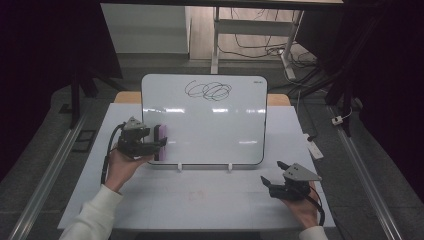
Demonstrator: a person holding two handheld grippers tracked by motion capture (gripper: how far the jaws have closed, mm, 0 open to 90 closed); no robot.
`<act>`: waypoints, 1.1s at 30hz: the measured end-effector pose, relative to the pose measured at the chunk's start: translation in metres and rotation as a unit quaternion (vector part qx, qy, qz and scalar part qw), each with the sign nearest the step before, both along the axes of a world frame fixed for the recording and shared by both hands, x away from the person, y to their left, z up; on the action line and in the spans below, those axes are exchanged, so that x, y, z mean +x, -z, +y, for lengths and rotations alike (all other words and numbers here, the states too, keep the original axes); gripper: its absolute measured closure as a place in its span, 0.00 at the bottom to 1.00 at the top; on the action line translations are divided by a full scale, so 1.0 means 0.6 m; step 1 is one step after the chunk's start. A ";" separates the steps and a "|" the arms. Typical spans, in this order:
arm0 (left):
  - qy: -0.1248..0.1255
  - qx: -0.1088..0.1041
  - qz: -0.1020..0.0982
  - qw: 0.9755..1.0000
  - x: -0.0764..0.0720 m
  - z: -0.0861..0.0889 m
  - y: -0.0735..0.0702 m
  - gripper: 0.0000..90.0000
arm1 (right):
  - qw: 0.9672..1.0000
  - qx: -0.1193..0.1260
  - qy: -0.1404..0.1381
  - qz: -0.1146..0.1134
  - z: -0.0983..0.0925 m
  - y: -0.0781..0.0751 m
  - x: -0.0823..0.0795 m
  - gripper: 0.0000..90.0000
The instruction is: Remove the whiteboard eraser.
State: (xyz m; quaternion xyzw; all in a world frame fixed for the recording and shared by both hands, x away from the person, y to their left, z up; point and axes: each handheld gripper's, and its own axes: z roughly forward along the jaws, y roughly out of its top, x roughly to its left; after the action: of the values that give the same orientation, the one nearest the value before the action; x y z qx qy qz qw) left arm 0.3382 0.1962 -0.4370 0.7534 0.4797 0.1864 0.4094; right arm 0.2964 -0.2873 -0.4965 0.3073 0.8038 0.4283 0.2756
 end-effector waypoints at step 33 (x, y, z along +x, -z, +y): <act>-0.011 -0.039 -0.002 0.999 -0.021 -0.017 -0.024 0.65 | 1.000 -0.008 0.002 -0.004 0.006 0.000 -0.005 0.23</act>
State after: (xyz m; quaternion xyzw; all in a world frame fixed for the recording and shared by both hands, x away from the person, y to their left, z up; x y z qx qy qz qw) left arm 0.3253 0.1863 -0.4229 0.7312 0.4936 0.1735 0.4378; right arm 0.2937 -0.2839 -0.4967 0.3048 0.8055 0.4225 0.2825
